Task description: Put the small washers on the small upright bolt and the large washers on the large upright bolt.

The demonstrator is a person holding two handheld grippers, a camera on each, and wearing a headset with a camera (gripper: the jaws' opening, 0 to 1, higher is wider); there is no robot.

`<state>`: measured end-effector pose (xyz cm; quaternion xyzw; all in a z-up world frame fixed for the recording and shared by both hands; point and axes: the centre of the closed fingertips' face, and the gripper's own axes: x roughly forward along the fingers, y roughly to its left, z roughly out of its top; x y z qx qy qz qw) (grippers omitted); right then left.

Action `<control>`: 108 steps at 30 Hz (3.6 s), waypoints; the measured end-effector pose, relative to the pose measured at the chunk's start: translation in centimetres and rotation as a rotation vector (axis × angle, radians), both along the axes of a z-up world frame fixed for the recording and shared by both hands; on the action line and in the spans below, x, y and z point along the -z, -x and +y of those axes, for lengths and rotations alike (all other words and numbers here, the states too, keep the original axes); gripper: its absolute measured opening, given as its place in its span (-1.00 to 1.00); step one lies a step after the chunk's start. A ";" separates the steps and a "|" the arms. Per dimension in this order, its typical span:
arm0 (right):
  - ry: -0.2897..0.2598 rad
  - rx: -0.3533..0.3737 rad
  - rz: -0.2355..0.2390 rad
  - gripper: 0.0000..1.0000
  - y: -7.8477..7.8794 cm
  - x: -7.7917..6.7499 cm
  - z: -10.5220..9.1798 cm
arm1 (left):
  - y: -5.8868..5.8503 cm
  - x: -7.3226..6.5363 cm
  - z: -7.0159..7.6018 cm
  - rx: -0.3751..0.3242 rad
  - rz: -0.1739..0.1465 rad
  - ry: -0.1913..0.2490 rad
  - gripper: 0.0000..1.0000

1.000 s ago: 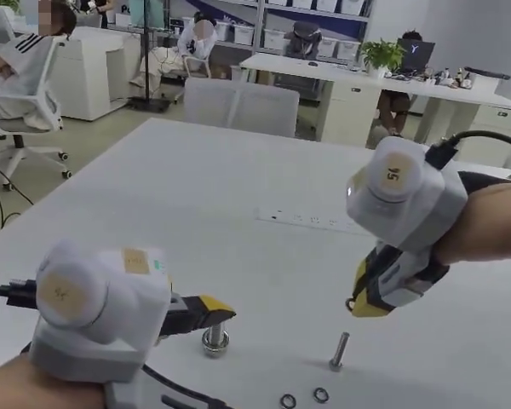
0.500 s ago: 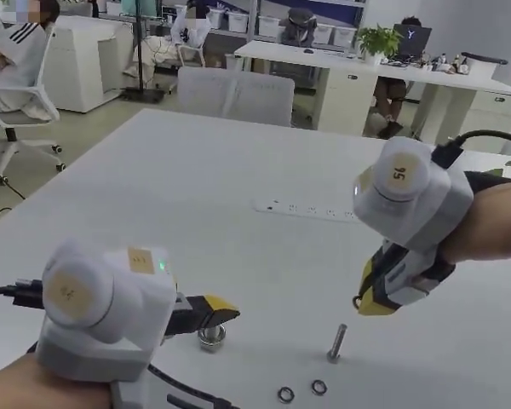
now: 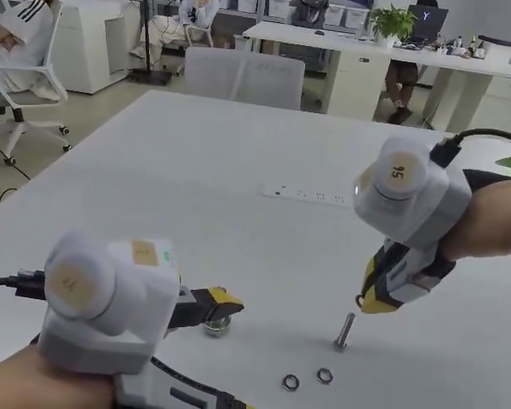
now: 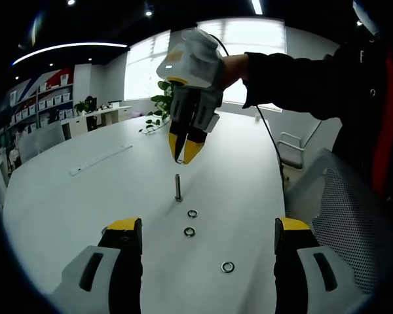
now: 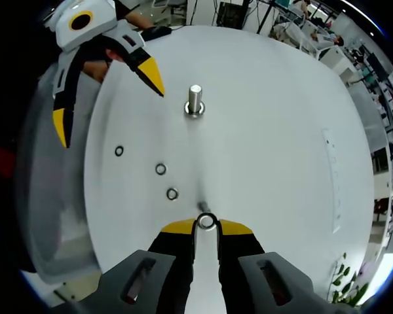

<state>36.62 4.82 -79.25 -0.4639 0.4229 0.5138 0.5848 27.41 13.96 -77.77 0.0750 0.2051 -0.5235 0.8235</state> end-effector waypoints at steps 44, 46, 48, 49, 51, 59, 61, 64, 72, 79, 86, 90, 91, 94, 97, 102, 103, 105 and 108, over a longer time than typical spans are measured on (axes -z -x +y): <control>0.052 -0.029 0.067 -0.74 -0.3 3.1 0.4 | 0.0 0.6 0.4 -0.012 0.026 0.019 0.66; 0.055 -0.029 0.070 -0.74 -0.3 3.5 0.3 | 0.0 0.6 0.5 -0.012 0.027 0.019 0.66; 0.057 -0.030 0.074 -0.74 -0.3 3.7 0.3 | 0.0 0.7 0.5 -0.014 0.028 0.018 0.66; 0.059 -0.031 0.075 -0.74 -0.3 3.8 0.3 | 0.0 0.7 0.5 -0.015 0.029 0.020 0.66; 0.059 -0.029 0.084 -0.74 -0.2 4.1 0.3 | 0.0 0.7 0.5 -0.014 0.030 0.019 0.66; 0.058 -0.022 0.098 -0.74 -0.4 5.6 0.3 | 0.0 0.8 0.7 -0.018 0.035 0.018 0.66; 0.059 -0.018 0.100 -0.74 -0.5 6.0 0.3 | 0.0 0.8 0.7 -0.019 0.036 0.016 0.66; 0.057 -0.015 0.104 -0.74 -0.5 6.4 0.3 | 0.1 0.9 0.7 -0.020 0.038 0.016 0.66; 0.062 -0.014 0.112 -0.73 -0.3 7.7 0.4 | 0.0 1.0 0.8 -0.025 0.042 0.013 0.66; 0.066 -0.024 0.106 -0.73 -0.3 8.0 0.5 | 0.0 1.0 0.9 -0.029 0.042 0.012 0.65; 0.064 -0.012 0.105 -0.73 -0.2 8.2 0.6 | 0.0 1.1 1.0 -0.031 0.044 0.012 0.65; 0.065 -0.009 0.107 -0.72 -0.2 8.2 0.6 | 0.0 1.1 1.0 -0.031 0.045 0.012 0.65; 0.064 -0.007 0.106 -0.70 -0.2 8.2 0.6 | 0.0 1.1 1.0 -0.031 0.044 0.012 0.65; 0.051 0.003 0.105 -0.66 -0.3 8.1 0.7 | 0.0 1.2 1.0 -0.031 0.045 0.011 0.65; 0.045 0.011 0.104 -0.63 -0.3 7.9 0.6 | 0.0 1.3 1.1 -0.033 0.048 0.011 0.65; 0.027 0.030 0.095 -0.56 -0.3 7.4 0.2 | 0.1 1.4 1.1 -0.032 0.048 0.009 0.65; 0.019 0.042 0.099 -0.53 -0.3 7.3 0.1 | 0.1 1.4 1.1 -0.032 0.048 0.009 0.65; 0.013 0.051 0.095 -0.49 -0.2 7.1 -0.1 | 0.2 1.4 1.1 -0.029 0.048 0.007 0.65; 0.010 0.058 0.085 -0.47 -0.1 6.8 -0.5 | 0.3 1.5 1.1 -0.029 0.049 0.005 0.65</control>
